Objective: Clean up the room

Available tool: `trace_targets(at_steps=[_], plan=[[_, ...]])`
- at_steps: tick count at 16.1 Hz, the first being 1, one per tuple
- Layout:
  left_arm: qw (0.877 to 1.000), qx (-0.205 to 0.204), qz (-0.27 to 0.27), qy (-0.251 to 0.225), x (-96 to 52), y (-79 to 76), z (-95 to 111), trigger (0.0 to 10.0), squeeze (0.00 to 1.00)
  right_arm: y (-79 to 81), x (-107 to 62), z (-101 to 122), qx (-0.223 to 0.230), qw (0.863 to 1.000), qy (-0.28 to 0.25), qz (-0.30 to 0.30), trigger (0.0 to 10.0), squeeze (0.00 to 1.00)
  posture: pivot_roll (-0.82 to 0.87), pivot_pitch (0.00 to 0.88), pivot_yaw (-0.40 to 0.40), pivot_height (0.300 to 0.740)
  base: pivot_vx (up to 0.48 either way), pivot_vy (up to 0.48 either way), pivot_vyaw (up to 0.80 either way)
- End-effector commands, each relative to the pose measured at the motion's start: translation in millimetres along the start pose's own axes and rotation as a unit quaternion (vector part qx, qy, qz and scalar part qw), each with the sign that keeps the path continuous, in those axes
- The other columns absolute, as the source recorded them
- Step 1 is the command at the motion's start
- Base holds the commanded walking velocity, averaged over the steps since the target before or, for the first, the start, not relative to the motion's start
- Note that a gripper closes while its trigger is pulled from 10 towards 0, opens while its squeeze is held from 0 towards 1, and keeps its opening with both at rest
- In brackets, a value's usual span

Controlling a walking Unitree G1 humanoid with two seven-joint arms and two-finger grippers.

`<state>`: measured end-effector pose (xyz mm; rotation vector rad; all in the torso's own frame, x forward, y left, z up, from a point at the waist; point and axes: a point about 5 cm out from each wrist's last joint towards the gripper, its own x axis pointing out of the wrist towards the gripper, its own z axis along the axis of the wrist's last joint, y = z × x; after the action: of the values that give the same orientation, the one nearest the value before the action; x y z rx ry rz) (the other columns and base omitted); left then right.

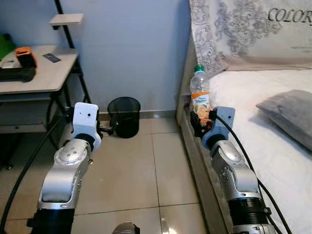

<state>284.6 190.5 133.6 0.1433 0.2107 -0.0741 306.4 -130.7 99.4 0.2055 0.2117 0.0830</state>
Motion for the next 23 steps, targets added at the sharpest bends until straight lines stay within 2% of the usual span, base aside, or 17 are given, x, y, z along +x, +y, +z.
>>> trace_targets(at_steps=[1,6,8,13,23], plan=[[1.000,0.013,-0.009,-0.011,1.2,-1.9,6,10.0,0.00,-2.2,0.2,0,-0.006,1.000,0.000,-0.006,10.0,0.00,-0.02,0.000,0.009,0.740,0.000,0.000,0.00],[1.000,0.024,-0.015,-0.010,0.0,-1.5,4,10.0,0.00,-0.9,0.4,-8,-0.011,1.000,0.016,-0.015,10.0,0.00,-0.01,0.000,0.007,0.740,0.049,0.000,0.00],[1.000,0.016,-0.018,-0.015,1.2,-1.6,7,10.0,0.00,0.0,1.8,-8,-0.026,0.999,0.019,-0.016,10.0,0.00,-0.02,0.000,0.009,0.740,0.300,0.000,0.00],[1.000,0.011,-0.017,-0.014,1.3,-1.8,5,10.0,0.00,-5.1,2.3,-9,-0.023,0.999,0.030,-0.025,10.0,0.00,-0.02,0.000,0.005,0.740,0.305,0.000,0.14],[0.999,0.016,-0.027,-0.011,0.1,-4.7,3,10.0,0.00,-3.5,2.6,-11,-0.025,0.999,0.029,-0.032,10.0,0.00,-0.02,0.000,0.005,0.740,0.303,0.000,0.07]])
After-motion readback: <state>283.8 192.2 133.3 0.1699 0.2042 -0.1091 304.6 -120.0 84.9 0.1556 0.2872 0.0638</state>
